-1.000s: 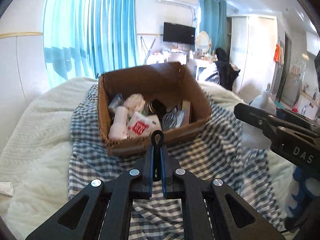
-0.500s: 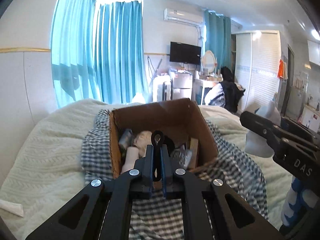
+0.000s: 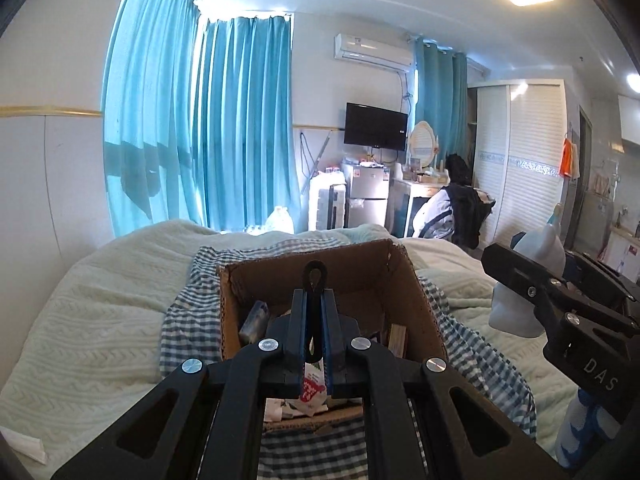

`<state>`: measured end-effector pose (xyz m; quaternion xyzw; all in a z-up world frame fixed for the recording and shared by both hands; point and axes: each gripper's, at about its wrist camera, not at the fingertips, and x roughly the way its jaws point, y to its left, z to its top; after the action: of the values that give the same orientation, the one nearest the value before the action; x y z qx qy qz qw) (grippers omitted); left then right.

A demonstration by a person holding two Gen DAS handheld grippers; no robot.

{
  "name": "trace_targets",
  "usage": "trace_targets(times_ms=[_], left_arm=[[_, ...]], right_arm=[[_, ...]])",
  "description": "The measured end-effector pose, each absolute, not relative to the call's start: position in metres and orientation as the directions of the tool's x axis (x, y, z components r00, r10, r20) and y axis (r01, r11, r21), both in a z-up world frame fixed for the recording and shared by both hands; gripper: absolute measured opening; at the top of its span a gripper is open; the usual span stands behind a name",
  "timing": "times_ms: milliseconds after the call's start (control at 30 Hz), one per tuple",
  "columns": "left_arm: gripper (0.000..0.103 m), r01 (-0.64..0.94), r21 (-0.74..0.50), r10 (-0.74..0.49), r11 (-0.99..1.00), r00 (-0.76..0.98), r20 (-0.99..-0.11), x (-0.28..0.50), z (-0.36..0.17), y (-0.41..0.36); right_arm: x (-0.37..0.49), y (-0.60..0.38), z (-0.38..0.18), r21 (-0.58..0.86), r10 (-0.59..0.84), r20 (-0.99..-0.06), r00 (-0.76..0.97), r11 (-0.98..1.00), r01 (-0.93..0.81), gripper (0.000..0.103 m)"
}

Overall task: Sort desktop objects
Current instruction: 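Carry the ring in the left tool while the right carries the figurine over the box, then open the left tool to drop the ring while the right drops the figurine into the box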

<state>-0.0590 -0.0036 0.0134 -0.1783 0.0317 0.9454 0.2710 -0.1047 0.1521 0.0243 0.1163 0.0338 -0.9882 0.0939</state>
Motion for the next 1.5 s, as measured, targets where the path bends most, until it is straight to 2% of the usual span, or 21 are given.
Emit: trace_targets(times_ms=[433, 933, 1367, 1467, 1500], left_arm=[[0.007, -0.499, -0.067, 0.487, -0.864, -0.794, -0.363, -0.11, 0.003, 0.015], [0.007, -0.488, -0.099, 0.474, -0.867, -0.747, -0.467, -0.175, -0.051, 0.05], [0.007, -0.47, -0.108, 0.443, -0.876, -0.698, -0.562, -0.213, -0.098, 0.064], [0.009, -0.467, -0.112, 0.438, -0.877, -0.683, -0.584, -0.216, -0.104, 0.066], [0.015, -0.467, -0.114, 0.439, -0.877, -0.683, -0.583, -0.216, -0.104, 0.065]], right_arm=[[-0.155, 0.15, 0.016, -0.047, -0.203, -0.238, -0.95, -0.974, 0.22, 0.045], [-0.221, 0.161, -0.026, -0.044, -0.196, -0.31, -0.93, -0.974, 0.221, 0.045], [-0.274, 0.156, -0.083, -0.018, -0.205, -0.427, -0.88, -0.972, 0.235, 0.045], [-0.282, 0.159, -0.093, -0.017, -0.199, -0.451, -0.87, -0.973, 0.231, 0.045], [-0.282, 0.159, -0.096, -0.021, -0.193, -0.456, -0.869, -0.973, 0.228, 0.045]])
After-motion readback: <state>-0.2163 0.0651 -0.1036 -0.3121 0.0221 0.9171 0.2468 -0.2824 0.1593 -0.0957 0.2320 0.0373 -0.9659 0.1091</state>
